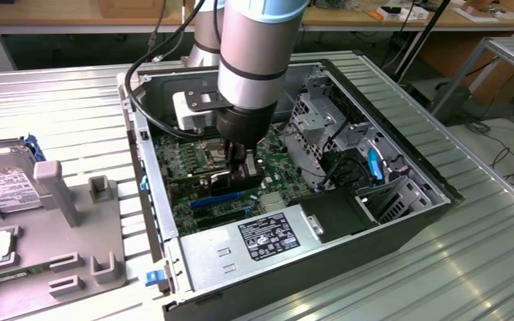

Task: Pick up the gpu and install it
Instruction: 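Insert the gpu into the slot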

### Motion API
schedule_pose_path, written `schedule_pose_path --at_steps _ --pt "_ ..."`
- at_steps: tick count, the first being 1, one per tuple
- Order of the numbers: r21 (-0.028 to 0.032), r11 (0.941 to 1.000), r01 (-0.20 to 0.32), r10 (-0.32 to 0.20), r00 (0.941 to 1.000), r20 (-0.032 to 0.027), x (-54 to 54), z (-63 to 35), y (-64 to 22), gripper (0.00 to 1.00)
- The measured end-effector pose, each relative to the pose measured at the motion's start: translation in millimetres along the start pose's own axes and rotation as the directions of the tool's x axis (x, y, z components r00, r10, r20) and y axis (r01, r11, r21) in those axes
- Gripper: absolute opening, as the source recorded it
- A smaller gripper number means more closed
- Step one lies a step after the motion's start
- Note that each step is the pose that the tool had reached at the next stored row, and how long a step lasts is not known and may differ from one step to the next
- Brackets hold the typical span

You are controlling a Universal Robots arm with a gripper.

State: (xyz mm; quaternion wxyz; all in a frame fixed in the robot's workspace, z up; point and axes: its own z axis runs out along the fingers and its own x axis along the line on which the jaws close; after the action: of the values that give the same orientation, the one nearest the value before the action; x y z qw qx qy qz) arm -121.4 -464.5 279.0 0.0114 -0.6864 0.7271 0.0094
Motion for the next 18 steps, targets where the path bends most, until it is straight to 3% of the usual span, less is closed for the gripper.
schedule_pose_path --at_steps 2,3,12,18 --pt "-0.0222 0.9998 -0.001 0.001 1.0 -0.0029 0.0 0.1 -0.7 0.27" --pt "-0.0266 0.9996 -0.001 0.001 1.0 -0.0042 0.0 -0.1 -0.6 0.27" --pt "-0.026 0.9997 -0.001 0.001 1.0 -0.0041 0.2 9.0 -0.7 0.27" --pt "-0.026 0.9997 -0.001 0.001 1.0 -0.0041 0.3 9.7 -0.7 0.27"
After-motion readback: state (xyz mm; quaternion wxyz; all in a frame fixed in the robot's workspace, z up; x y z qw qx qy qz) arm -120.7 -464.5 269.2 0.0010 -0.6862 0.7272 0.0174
